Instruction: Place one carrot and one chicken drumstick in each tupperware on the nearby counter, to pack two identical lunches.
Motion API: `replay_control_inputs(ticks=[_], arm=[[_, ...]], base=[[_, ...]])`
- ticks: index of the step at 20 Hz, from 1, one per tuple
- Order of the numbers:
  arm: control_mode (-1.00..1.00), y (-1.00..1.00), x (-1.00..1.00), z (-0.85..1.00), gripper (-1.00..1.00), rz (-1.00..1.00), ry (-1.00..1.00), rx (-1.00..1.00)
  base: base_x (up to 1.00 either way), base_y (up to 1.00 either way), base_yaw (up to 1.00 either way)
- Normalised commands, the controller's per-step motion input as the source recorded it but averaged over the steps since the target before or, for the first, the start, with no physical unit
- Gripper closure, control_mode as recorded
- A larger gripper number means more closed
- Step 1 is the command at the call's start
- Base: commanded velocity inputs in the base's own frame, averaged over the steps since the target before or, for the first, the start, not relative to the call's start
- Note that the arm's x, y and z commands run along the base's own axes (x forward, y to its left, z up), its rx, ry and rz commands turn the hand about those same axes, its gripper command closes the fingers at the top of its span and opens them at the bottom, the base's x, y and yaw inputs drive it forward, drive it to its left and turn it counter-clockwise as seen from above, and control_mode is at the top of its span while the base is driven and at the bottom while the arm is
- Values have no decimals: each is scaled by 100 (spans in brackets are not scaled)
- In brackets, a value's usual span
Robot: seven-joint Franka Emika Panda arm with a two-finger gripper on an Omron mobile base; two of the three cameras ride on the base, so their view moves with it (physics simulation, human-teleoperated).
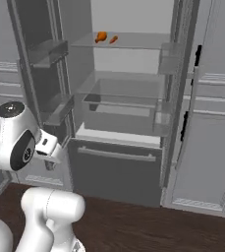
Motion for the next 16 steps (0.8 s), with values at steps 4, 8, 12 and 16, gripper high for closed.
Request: replay_control_inputs(ticks=[4,8,12,16], arm=[[100,0,0,0,-100,0,0,0],[100,0,0,0,-100,0,0,0],[100,0,0,0,-100,0,0,0],[100,0,0,0,-100,0,0,0]], base=[[81,-24,-43],[100,0,-11],[100,-23,0],[99,-4,0]])
